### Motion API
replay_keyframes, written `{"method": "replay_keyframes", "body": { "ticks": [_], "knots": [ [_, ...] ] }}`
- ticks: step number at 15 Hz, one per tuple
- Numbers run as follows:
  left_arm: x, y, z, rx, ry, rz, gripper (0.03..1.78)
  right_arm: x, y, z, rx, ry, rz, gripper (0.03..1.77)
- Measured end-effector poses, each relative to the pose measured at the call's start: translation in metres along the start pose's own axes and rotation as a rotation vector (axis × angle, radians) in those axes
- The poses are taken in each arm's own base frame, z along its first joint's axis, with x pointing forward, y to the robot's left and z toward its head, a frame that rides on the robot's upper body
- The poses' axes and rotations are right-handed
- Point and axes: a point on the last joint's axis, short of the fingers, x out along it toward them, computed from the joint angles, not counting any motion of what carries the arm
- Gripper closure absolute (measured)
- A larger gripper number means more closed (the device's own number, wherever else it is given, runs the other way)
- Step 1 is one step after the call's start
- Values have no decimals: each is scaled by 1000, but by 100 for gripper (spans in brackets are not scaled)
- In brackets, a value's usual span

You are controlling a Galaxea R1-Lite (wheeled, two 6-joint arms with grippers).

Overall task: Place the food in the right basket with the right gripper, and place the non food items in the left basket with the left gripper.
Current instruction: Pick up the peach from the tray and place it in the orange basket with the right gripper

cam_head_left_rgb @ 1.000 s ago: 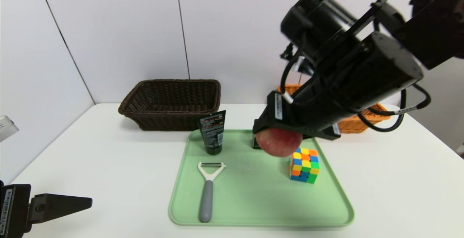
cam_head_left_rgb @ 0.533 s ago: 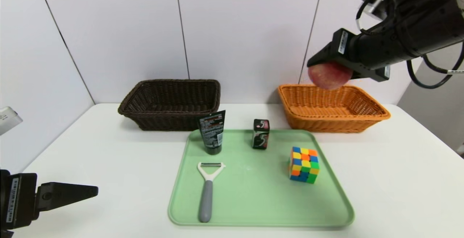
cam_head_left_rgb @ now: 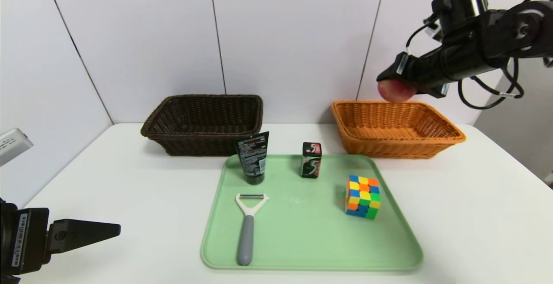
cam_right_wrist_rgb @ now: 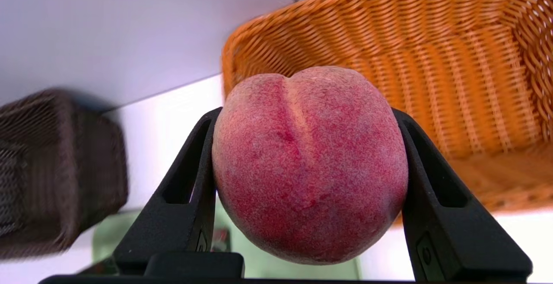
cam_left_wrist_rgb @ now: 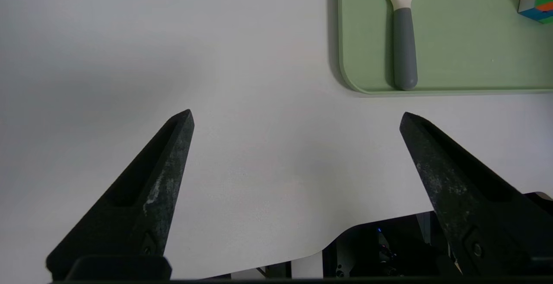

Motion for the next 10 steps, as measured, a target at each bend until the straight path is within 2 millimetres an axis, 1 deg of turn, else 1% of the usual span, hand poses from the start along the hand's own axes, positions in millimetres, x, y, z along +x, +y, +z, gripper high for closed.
{"method": "replay_keyframes", "body": {
  "ticks": [2, 5, 7, 10],
  "knots": [
    [0, 0, 0, -1, 1, 2, 12, 34, -6, -5, 6, 1, -20, 66],
    [0, 0, 0, -4, 1, 3, 12, 78, -14, -17, 10, 0, -68, 66],
    [0, 0, 0, -1, -1, 3, 12, 100, -20, -26, 10, 21, -93, 66],
    [3, -1, 4, 4, -34, -13, 12, 120, -26, -35, 7, 39, -111, 66]
  ]
}}
